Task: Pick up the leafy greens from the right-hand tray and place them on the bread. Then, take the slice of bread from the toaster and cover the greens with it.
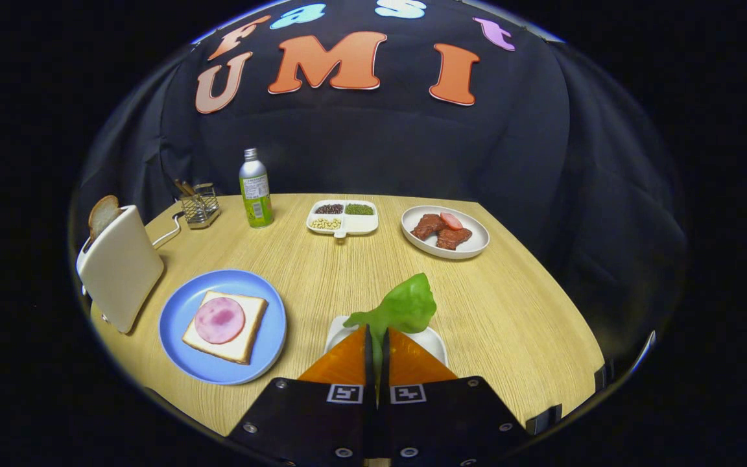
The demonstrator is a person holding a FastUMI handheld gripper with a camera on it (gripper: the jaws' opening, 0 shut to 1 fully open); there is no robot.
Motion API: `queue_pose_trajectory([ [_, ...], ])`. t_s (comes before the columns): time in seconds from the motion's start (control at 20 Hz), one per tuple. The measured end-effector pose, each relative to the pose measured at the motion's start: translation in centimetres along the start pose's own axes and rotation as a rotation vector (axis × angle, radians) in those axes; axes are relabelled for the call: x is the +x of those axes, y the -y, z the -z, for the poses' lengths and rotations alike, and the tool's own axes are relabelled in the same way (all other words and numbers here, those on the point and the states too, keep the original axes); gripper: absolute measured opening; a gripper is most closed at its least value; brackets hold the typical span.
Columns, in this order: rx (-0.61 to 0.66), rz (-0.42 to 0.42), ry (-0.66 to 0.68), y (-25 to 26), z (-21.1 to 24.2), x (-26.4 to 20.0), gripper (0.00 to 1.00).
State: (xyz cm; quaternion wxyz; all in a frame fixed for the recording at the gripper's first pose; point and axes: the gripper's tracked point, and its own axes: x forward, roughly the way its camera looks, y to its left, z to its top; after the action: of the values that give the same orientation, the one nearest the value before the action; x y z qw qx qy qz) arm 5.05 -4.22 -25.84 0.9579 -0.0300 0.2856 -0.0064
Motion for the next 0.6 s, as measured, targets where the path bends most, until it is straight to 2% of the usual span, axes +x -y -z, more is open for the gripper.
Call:
queue_pose_trajectory([
  [0.25, -0.017, -0.032, 0.033, -2.5, -1.8, -1.5, 0.01],
  [0.6, -0.050, -0.108, 0.057, -8.5, -3.6, -2.7, 0.01],
])
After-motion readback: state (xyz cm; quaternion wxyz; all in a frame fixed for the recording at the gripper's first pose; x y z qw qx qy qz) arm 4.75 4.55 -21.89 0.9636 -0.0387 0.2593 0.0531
